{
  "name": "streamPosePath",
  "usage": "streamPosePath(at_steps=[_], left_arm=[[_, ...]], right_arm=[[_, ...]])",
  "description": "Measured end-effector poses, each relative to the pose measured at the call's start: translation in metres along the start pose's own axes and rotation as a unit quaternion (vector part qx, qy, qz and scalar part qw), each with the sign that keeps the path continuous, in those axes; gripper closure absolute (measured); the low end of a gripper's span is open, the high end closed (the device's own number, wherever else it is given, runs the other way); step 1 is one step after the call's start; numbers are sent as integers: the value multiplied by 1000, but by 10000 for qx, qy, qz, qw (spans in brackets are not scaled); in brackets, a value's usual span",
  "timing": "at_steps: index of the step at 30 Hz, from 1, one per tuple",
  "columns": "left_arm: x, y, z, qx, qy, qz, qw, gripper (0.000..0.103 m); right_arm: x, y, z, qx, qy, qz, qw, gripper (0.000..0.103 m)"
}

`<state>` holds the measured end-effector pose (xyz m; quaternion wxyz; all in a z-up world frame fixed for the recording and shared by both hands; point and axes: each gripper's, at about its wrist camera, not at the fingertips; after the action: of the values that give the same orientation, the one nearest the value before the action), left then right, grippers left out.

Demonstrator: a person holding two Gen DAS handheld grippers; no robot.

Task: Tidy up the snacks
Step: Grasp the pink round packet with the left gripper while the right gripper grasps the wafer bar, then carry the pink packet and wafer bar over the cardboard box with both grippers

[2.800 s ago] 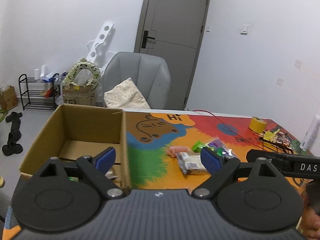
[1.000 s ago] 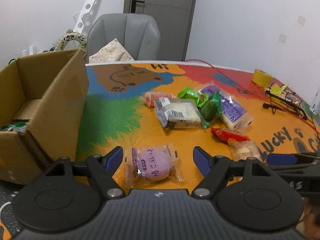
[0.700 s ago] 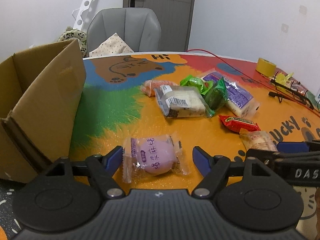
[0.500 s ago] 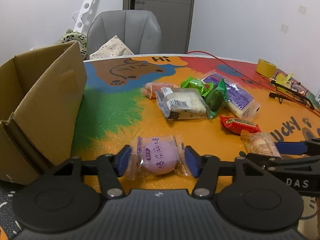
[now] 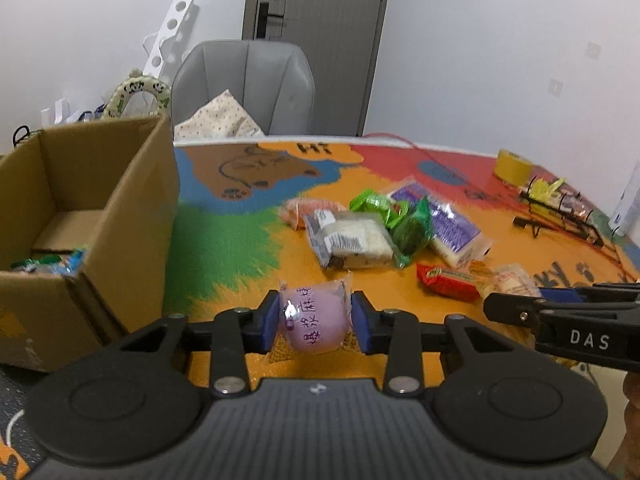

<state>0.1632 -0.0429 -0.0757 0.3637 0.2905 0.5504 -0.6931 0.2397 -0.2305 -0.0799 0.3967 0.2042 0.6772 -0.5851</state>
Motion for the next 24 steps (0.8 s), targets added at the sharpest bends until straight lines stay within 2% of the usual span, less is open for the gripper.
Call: streamPosePath(at_steps=[13, 24], left_arm=[[-24, -47, -1, -5, 77, 551, 9985, 66], [-36, -75, -13, -133, 37, 857, 9962, 66]], right_arm=[[-22, -29, -18, -148, 3, 487, 9987, 70], [-37, -44, -35, -284, -54, 759, 9967, 70]])
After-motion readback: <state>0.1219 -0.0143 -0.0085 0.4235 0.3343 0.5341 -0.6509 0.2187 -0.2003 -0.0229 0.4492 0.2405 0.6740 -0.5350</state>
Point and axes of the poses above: each gripper's, at about its wrist camera, not at the fingertips, and y roughly the way its jaws point, z to its right, x to its underside, and after that the axes turned 11 degrees about x, right-handed
